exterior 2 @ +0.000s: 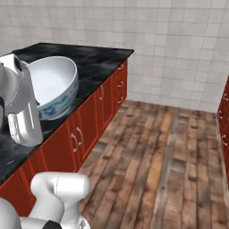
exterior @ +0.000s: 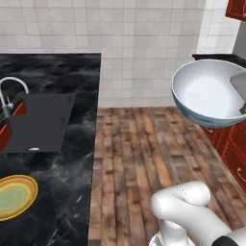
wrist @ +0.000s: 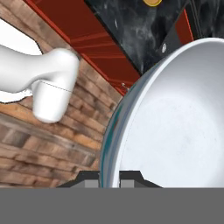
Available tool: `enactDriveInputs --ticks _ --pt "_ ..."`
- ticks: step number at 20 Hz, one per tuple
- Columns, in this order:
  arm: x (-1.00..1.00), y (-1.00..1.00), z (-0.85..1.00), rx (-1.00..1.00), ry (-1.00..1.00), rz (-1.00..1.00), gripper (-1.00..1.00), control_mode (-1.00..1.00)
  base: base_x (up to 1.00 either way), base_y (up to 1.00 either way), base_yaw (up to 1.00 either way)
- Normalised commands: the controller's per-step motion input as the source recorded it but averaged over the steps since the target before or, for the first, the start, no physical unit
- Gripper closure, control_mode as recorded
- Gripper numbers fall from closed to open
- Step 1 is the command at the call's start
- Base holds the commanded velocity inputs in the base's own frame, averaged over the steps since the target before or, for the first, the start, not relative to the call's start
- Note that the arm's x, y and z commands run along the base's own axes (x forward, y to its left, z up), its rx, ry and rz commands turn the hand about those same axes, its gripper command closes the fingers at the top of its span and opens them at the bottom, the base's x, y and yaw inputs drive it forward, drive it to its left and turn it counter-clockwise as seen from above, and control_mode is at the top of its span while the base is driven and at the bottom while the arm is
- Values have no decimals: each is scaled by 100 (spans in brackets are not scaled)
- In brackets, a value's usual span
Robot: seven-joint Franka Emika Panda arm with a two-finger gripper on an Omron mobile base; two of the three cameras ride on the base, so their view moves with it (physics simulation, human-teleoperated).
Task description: Move the bowls from the cabinet to the plates on the dining table.
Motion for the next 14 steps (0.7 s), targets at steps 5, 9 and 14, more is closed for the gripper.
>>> enactDriveInputs --ticks 5,9,14 --pt "0 0 0 0 0 0 100 100 31 -46 28" --pt "0 0 0 0 0 0 100 100 2 -27 42" --pt "0 0 0 0 0 0 100 100 -1 0 50"
